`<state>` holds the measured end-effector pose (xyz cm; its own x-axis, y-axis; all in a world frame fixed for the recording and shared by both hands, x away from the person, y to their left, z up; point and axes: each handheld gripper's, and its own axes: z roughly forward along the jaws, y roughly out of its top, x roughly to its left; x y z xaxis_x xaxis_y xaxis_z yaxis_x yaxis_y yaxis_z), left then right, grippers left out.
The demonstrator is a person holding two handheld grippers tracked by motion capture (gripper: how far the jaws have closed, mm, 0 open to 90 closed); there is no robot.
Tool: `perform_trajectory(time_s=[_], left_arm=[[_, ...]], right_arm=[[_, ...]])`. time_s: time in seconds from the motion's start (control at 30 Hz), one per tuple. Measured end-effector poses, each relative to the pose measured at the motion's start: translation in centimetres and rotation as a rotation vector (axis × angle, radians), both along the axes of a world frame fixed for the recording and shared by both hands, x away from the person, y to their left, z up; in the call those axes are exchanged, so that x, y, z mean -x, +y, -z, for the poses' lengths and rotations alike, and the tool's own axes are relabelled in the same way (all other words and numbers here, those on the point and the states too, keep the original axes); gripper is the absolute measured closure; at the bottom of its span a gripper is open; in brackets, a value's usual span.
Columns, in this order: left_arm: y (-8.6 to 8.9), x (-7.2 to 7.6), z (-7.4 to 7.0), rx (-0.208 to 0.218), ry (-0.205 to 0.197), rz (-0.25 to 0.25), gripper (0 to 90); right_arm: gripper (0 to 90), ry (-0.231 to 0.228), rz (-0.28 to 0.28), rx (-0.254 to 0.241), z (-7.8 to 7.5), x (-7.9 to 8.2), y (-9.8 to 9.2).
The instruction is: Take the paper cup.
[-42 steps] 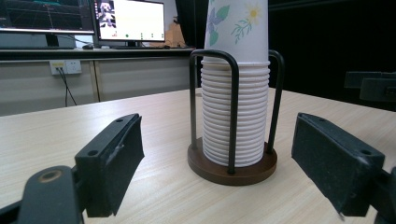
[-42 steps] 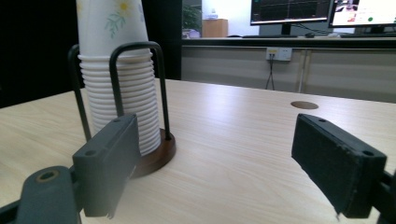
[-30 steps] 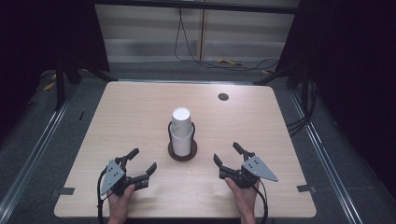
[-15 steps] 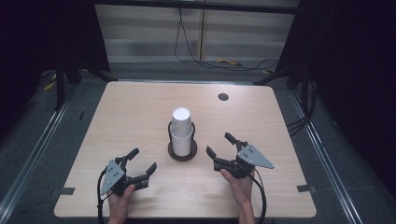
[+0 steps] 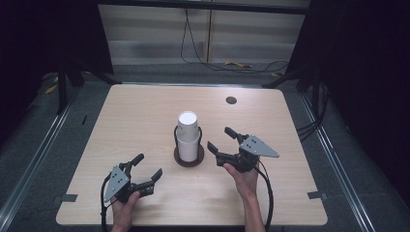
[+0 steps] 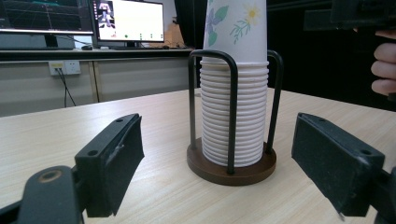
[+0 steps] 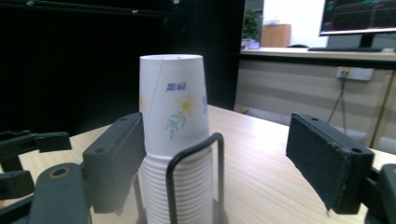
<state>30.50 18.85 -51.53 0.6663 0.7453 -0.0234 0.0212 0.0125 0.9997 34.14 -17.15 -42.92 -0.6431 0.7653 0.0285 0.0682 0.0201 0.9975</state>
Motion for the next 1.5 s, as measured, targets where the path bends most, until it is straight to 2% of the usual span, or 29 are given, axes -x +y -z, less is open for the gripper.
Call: perform_trajectory(time_s=[0.07,0.17,0.23,0.33,0.43,0.47,0.5,0.63,0.9,1.0,1.5], left_arm=[[0.0,0.0,0.0,0.000,0.000,0.000,16.5],[0.0,0.0,0.0,0.001,0.000,-0.001,16.5],[0.0,0.0,0.0,0.003,-0.001,0.001,16.5],[0.0,0.0,0.0,0.003,-0.001,0.004,16.5],[0.0,0.0,0.0,0.002,0.001,0.007,16.4],[0.0,0.0,0.0,0.000,0.000,0.010,16.4],[0.0,0.0,0.0,0.000,0.000,0.010,16.4],[0.0,-0.1,0.0,-0.003,0.003,0.012,16.4],[0.0,0.0,0.0,-0.002,0.002,0.012,16.4],[0.0,-0.1,0.0,-0.002,0.002,0.011,16.4],[0.0,0.0,0.0,-0.002,0.001,0.011,16.3]], right_arm=[[21.4,0.018,-0.031,0.018,-0.7,-0.5,0.5],[20.9,0.032,-0.048,0.022,-1.3,-1.0,0.9],[21.0,0.059,-0.083,0.028,-1.9,-1.7,1.2],[21.5,0.070,-0.096,0.035,-2.3,-2.2,1.5],[21.7,0.074,-0.108,0.017,-2.5,-2.7,1.5],[23.0,0.080,-0.130,-0.018,-2.8,-3.0,1.5],[23.0,0.080,-0.130,-0.018,-2.8,-3.0,1.5],[23.0,0.094,-0.144,0.022,-3.3,-3.7,2.1],[22.7,0.111,-0.166,0.052,-3.6,-4.8,3.6],[22.6,0.122,-0.177,0.090,-3.8,-5.5,4.2],[23.7,0.149,-0.200,0.126,-4.4,-6.8,5.8]])
